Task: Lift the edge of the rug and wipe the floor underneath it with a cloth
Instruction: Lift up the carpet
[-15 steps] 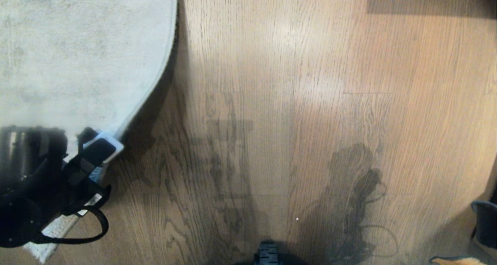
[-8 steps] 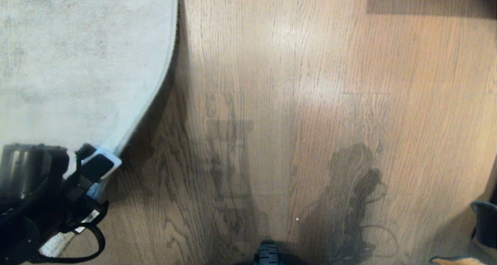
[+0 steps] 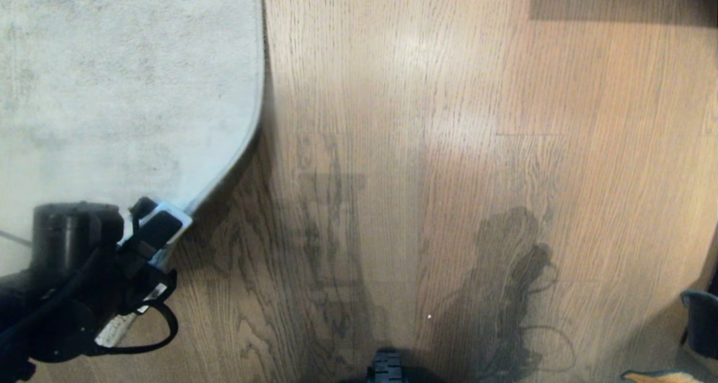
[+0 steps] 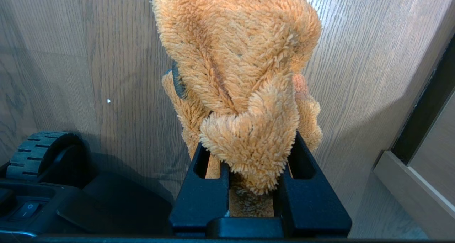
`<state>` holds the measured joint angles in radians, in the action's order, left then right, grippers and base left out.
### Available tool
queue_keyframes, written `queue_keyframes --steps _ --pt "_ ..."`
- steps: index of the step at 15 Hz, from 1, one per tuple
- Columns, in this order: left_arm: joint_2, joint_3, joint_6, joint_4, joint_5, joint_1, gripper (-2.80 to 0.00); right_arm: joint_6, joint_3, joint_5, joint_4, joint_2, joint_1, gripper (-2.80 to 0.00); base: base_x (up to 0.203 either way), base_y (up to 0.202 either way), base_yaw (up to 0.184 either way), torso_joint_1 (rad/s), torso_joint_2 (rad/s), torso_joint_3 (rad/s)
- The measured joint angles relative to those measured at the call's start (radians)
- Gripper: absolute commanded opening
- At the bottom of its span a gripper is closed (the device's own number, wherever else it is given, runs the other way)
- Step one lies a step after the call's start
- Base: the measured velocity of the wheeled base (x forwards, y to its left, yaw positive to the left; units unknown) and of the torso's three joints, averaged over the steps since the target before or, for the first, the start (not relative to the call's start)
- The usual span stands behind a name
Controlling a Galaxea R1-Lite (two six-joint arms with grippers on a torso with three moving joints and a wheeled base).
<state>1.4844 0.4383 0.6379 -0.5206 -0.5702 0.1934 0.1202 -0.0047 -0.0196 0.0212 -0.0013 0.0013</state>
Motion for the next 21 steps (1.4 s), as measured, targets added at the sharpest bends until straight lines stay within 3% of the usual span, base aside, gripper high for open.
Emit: queue_keyframes --steps 3,4,18,21 --pt "0.029 -0.001 -0.003 -0.014 0.001 -0.001 0.00 0.000 0.000 0.000 0.000 0.000 0.000 -2.80 0.000 0.000 0.000 0.000 0.00 0.000" --pt "0.034 -0.001 -0.004 -0.014 0.000 -0.001 -2.80 0.000 0.000 0.000 0.000 0.000 0.000 -2.80 0.000 0.000 0.000 0.000 0.00 0.000" --pt "-0.032 0.018 -0.017 -0.012 0.001 0.062 -2.80 0.000 0.000 0.000 0.000 0.000 0.000 -2.80 0.000 0.000 0.000 0.000 0.00 0.000" --pt "-0.058 0.020 -0.048 -0.013 0.001 0.082 -2.80 0.000 0.000 0.000 0.000 0.000 0.000 -2.80 0.000 0.000 0.000 0.000 0.00 0.000"
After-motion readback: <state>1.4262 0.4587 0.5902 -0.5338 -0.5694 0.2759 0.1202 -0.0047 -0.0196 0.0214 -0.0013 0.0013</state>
